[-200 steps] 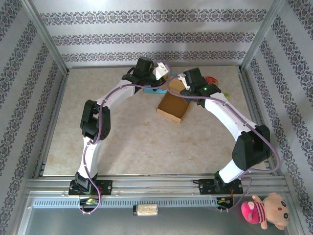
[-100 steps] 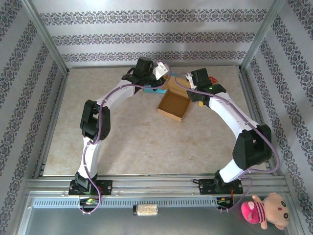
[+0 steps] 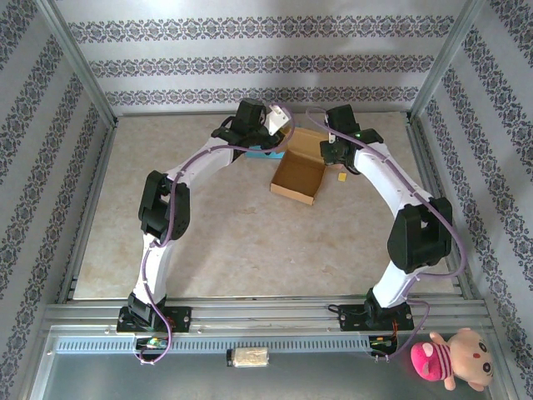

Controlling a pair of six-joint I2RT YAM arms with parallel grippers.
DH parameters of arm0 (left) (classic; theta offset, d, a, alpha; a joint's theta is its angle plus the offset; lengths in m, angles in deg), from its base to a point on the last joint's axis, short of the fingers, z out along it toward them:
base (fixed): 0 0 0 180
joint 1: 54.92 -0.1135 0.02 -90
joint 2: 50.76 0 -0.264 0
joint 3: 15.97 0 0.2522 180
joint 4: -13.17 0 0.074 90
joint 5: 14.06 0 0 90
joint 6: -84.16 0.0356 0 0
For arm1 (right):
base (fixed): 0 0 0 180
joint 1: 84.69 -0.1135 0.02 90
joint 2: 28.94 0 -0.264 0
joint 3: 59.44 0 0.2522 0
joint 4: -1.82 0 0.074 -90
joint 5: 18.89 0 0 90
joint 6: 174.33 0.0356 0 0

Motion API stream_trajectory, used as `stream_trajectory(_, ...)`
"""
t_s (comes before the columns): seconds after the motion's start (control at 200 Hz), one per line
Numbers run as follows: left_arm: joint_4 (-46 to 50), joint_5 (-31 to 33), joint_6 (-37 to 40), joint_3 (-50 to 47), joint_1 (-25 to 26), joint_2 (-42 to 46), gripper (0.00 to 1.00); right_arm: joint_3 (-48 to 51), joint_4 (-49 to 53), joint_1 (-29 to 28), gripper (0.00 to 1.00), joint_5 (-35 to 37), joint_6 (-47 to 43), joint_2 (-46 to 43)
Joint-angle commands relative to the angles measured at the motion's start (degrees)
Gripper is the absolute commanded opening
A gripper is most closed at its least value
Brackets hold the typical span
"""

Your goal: Fold the paper box

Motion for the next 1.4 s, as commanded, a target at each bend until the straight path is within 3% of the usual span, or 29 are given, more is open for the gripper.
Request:
stream_trajectory(0.0, -1.36, 6.52, -6.99, 2.49, 1.46, 1.37, 0.00, -2.23, 0.63, 0.78, 0.14, -1.53, 7.10, 0.53)
stream_trajectory(0.37, -2.52, 13.20, -29.21, 5.77, 2.64, 1.66, 0.00, -9.03, -1.31, 1.32, 0.15, -9.81, 24.44, 5.88)
stream_trajectory(0.66, -11.46, 16.37, -42.65, -9.72, 2.62, 7.53, 0.00, -3.26, -8.77, -0.36, 0.12, -8.64, 30.03, 7.07)
stream_trajectory(1.104, -9.63, 10.46, -54.61, -9.78, 2.60, 6.66, 0.00, 3.50, -12.77, -0.71, 0.10, -8.92, 29.61, 5.10)
stream_trajectory(1.394, -5.35, 6.20, -57.26, -5.73, 2.52, 4.58, 0.00, 4.72, -13.67, -0.98, 0.10, -9.34, 29.02, 4.61)
